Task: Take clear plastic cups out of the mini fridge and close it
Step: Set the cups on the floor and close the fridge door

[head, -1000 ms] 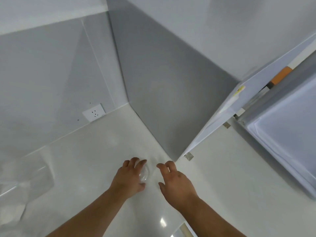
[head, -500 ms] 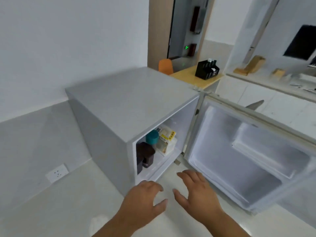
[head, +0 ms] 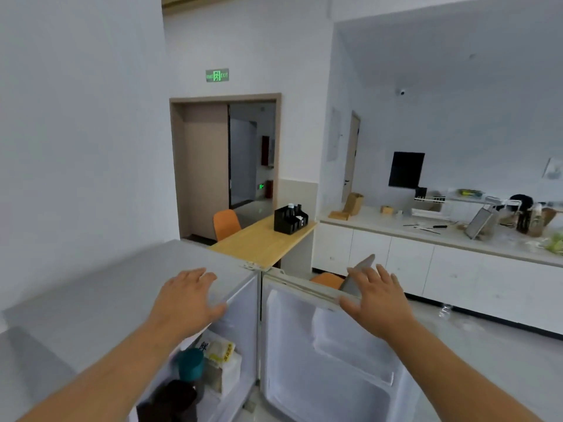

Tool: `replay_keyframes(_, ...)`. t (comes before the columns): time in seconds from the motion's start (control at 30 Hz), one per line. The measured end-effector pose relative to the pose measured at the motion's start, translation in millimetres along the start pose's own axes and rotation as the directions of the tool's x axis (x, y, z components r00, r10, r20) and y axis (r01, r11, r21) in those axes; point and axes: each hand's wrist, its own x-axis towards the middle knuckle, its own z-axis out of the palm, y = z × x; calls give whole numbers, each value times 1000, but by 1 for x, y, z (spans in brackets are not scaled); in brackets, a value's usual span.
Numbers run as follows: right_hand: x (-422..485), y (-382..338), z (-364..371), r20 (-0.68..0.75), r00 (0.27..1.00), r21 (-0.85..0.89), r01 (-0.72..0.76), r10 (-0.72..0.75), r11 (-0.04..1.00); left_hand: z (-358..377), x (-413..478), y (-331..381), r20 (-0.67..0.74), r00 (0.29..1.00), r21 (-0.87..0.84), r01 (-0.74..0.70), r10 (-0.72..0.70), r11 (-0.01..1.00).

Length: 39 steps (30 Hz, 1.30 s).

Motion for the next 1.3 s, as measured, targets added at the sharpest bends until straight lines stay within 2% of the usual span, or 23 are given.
replay_keyframes(0.07, -4, 33, 8, 132, 984, -50, -115, 121, 992, 12, -3, -29, 70, 993, -17, 98, -97, 995)
replay_keyframes(0.13, -15, 54, 25, 188, 968, -107, -147, 165, 983, 28, -8, -47, 83, 984, -169, 170, -157, 971)
replay_keyframes(0.2, -23, 61, 37, 140, 978, -134, -134, 152, 982, 36, -6, -52, 50, 988, -230, 155, -147, 961)
replay_keyframes(0.33, -26, 51, 34, 153, 979, -84, -124, 136, 989, 34, -2, -48, 44, 990, -190, 138, -132, 972)
replay_keyframes(0.47, -53, 35, 29, 94, 990, -67, -95, 101, 993, 31, -5, -48, 62, 989, -209, 143, -133, 967)
replay_keyframes(0.57, -82, 8, 29, 30, 992, 46, -123, 122, 991, 29, -7, -46, 70, 990, -222, 139, -126, 965)
replay_keyframes(0.63, -100, -17, 26, 54, 992, 122, -121, 115, 985, 27, -7, -46, 74, 990, -215, 137, -123, 967)
replay_keyframes(0.83, -130, -97, 7, 80, 990, 226, 93, -114, 970, 24, -8, -46, 78, 990, -200, 129, -115, 971)
replay_keyframes(1.03, -129, -170, 19, 38, 912, 364, 367, -408, 856, 23, -8, -48, 79, 991, -178, 117, -105, 977)
replay_keyframes(1.3, -94, -269, 58, -17, 835, 369, 516, -550, 773, 16, -9, -55, 122, 986, -379, 150, -112, 913)
